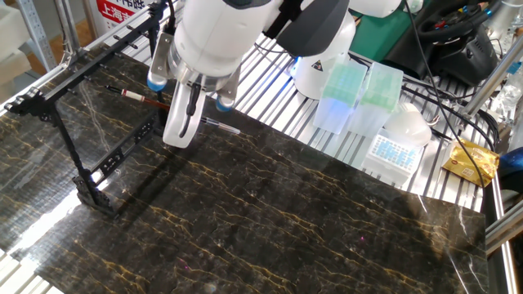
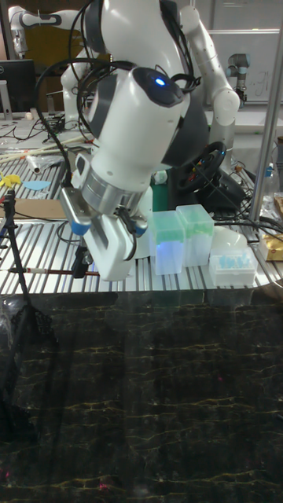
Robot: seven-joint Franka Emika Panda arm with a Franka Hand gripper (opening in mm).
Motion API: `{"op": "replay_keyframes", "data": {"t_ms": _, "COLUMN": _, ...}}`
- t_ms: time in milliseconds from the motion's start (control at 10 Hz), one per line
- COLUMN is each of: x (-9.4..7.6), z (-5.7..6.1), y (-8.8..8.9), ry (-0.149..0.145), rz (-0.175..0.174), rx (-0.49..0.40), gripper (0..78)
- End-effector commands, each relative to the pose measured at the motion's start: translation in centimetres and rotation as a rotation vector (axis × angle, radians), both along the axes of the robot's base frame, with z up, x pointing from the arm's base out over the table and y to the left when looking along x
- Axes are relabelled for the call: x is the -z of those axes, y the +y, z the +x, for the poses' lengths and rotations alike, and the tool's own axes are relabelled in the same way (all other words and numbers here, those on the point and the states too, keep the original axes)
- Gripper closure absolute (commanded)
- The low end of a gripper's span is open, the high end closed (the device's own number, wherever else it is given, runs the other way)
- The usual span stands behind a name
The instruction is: Place the brush on the pen rack
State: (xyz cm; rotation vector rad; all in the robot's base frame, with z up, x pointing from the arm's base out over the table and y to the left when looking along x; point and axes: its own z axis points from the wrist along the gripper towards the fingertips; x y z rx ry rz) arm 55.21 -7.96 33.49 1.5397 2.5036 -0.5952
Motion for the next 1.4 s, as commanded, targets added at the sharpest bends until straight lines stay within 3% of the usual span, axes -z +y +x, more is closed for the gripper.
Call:
{"op": "replay_keyframes", "data": {"t_ms": 100, "x": -0.69, "z": -0.15, "y": 0.18, "ry": 0.012, "rz": -0.017, "rx": 0.024, "gripper": 76.4}}
{"op": "replay_keyframes", "data": {"t_ms": 1400, "x": 0.26, "z": 0.33, "y": -0.79, "ry": 0.024, "rz": -0.014, "rx": 0.001, "gripper": 76.4}}
